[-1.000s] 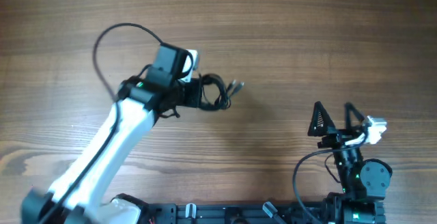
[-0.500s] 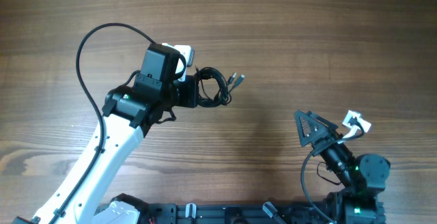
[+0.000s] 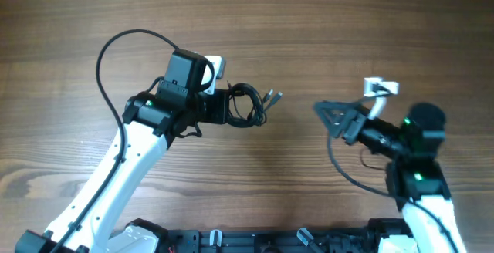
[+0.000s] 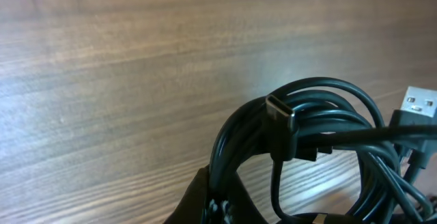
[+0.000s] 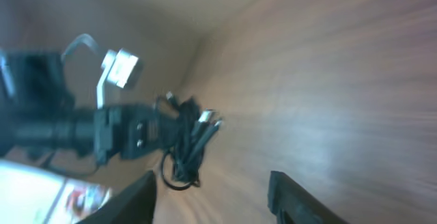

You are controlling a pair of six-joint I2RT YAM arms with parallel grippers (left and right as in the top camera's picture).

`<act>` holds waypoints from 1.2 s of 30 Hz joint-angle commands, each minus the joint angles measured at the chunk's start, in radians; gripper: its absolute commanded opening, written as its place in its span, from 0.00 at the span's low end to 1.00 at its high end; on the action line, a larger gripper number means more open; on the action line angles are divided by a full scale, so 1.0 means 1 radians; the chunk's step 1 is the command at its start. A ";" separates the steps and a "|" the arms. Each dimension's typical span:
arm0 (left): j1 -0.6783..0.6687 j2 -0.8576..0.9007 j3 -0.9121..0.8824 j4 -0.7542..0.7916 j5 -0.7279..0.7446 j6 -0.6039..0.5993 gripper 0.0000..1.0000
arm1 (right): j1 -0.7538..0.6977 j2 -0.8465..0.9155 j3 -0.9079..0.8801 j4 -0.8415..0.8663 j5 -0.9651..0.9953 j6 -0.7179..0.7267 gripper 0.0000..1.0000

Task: Untangle cables
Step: 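Bring the right gripper toward the cable held by the left gripper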

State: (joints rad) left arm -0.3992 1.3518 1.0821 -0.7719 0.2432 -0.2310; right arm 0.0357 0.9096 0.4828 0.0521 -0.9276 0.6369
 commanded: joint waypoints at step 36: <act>-0.159 0.036 0.015 0.005 0.094 -0.073 0.04 | 0.584 0.221 0.061 0.003 0.606 -0.008 0.05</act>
State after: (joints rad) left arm -0.5583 1.3842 1.0821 -0.7799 0.2150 -0.2375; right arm 0.6025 1.0893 0.5285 0.0845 -0.4953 0.6197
